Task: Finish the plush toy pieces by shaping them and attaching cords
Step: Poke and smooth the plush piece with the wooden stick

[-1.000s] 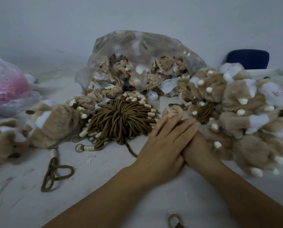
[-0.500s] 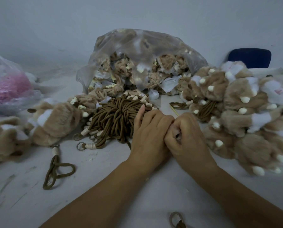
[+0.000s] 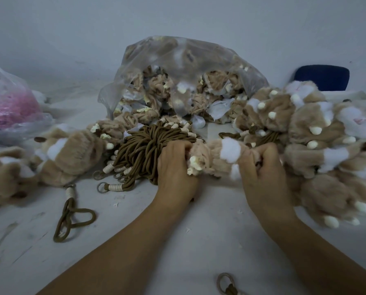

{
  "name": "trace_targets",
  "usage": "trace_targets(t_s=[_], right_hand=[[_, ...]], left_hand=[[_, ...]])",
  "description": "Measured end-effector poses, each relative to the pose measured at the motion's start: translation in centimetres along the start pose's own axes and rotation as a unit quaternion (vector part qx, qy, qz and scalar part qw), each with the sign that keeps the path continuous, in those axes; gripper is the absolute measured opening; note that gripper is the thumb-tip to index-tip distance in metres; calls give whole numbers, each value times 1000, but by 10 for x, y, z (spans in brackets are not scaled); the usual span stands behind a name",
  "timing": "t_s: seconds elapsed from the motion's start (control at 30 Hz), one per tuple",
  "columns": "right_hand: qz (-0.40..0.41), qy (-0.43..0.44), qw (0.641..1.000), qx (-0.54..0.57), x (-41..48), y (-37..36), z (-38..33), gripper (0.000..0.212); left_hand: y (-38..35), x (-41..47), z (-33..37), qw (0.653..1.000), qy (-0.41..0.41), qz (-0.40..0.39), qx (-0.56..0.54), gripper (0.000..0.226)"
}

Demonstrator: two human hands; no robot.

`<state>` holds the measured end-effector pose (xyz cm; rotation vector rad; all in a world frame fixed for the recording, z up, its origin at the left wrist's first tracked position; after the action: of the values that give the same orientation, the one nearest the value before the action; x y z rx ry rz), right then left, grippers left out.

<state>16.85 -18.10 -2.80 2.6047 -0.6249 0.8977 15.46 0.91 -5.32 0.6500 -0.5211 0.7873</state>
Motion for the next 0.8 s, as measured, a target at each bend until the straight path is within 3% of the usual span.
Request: trace_targets(t_s=[0.1, 0.17, 0.23, 0.37, 0.43, 0.57, 0.63, 0.7, 0.8], right_hand=[[-8, -47, 999, -21, 2, -4, 21, 25], [4, -66, 998, -24, 6, -2, 29, 25], [10, -69, 998, -1, 6, -2, 31, 21], [-16, -49, 997, 60, -3, -11, 16, 10], [-34, 2, 998, 52, -3, -14, 4, 18], [-113, 106, 988, -20, -13, -25, -10, 44], [-159, 97, 982, -39, -19, -32, -5, 44], [-142, 72, 986, -46, -15, -30, 1, 44], [-108, 33, 993, -40, -8, -25, 8, 28]], left_hand=[[-12, -7, 19, 995, -78, -62, 0, 71], [-17, -18, 39, 982, -175, -72, 7, 78], [-19, -24, 46, 973, -216, -83, 8, 74], [-20, -20, 32, 983, -134, -124, -15, 53], [-20, -18, 32, 985, -125, -119, 4, 44], [-19, -21, 44, 975, -188, -119, 11, 31], [-17, -23, 48, 973, -204, -108, 0, 23], [-17, -25, 52, 970, -221, -97, -11, 21], [-18, -27, 54, 967, -237, -95, -27, 20]])
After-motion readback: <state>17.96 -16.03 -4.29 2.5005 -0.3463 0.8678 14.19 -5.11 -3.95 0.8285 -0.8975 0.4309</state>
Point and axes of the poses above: each hand's wrist, its own x-axis towards the middle knuckle, its own y-axis out of the back of the hand, z = x × y, the point moved 8 cm from there along x, towards the middle knuckle, and after that the axes turned 15 degrees about z, right-handed, at the moved point
